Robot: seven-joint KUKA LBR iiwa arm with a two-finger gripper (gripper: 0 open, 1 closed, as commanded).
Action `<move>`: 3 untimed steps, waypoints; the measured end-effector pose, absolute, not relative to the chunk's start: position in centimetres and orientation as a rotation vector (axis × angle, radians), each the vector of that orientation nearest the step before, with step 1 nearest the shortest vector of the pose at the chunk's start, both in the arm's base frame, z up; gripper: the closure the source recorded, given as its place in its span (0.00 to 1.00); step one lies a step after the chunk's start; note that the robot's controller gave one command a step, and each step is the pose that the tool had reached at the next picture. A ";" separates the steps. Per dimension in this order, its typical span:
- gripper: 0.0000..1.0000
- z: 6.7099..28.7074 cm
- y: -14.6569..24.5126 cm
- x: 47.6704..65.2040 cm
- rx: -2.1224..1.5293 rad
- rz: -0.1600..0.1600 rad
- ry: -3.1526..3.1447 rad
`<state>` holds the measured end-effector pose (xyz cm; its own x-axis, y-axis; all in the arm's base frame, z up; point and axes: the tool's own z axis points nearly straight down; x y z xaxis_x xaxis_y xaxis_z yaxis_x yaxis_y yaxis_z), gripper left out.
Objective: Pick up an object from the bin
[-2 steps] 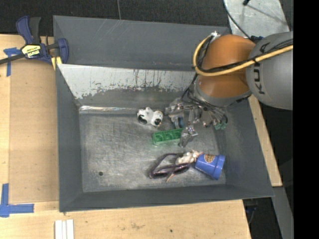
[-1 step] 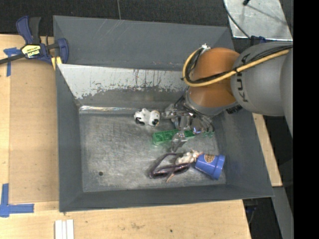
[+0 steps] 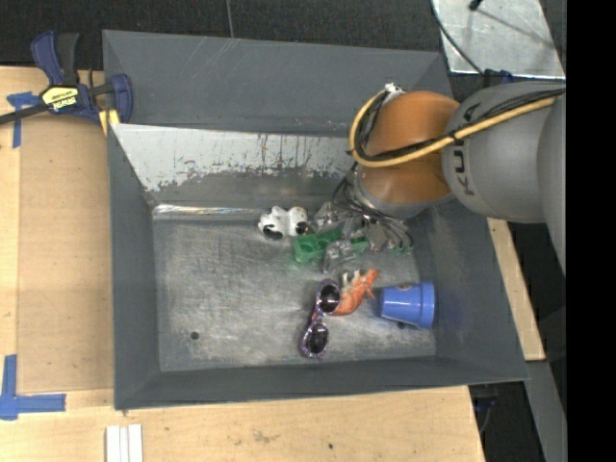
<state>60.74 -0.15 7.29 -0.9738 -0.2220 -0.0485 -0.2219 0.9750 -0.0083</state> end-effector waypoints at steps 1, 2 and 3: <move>1.00 7.4 -0.2 60.6 -0.374 -0.005 3.074; 1.00 7.9 -0.2 60.4 -0.389 -0.003 3.091; 1.00 9.5 -0.2 60.0 -0.384 0.000 3.115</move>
Offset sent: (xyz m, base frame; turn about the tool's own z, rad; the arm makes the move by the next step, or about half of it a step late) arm 0.0001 0.0000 0.0555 0.0002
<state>60.02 -0.21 9.52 -0.9701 -0.2428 -0.0031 -0.2428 0.9701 -0.0003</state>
